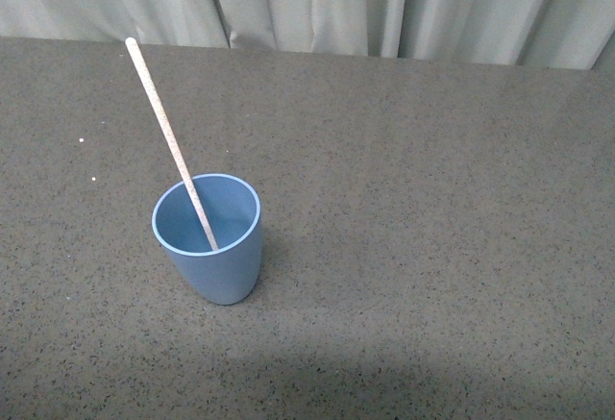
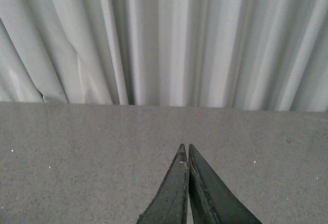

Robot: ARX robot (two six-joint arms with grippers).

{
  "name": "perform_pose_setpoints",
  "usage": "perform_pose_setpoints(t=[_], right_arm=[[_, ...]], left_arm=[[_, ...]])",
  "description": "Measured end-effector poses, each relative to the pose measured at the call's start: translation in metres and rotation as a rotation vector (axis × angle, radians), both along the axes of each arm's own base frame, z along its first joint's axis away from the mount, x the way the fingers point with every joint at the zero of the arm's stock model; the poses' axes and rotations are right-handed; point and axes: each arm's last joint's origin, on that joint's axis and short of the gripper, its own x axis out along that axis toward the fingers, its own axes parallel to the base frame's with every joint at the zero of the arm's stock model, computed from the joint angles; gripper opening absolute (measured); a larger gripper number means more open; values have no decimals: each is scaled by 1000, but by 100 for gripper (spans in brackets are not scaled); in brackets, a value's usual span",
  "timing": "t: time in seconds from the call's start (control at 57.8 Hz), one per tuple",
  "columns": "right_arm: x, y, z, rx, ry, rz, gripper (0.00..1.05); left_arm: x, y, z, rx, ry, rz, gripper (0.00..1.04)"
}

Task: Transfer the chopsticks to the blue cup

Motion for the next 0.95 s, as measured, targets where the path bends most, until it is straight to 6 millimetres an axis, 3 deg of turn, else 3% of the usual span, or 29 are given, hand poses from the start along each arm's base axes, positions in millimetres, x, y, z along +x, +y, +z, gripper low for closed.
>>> perform_pose_setpoints(t=[0.26, 0.814, 0.952], right_arm=[[-7, 0, -1, 0, -11, 2, 4], [-7, 0, -1, 0, -12, 3, 96], [-7, 0, -1, 1, -12, 3, 95]], left_arm=[[0, 0, 0, 0, 0, 0, 98], [0, 0, 0, 0, 0, 0, 98], [0, 0, 0, 0, 0, 0, 98]])
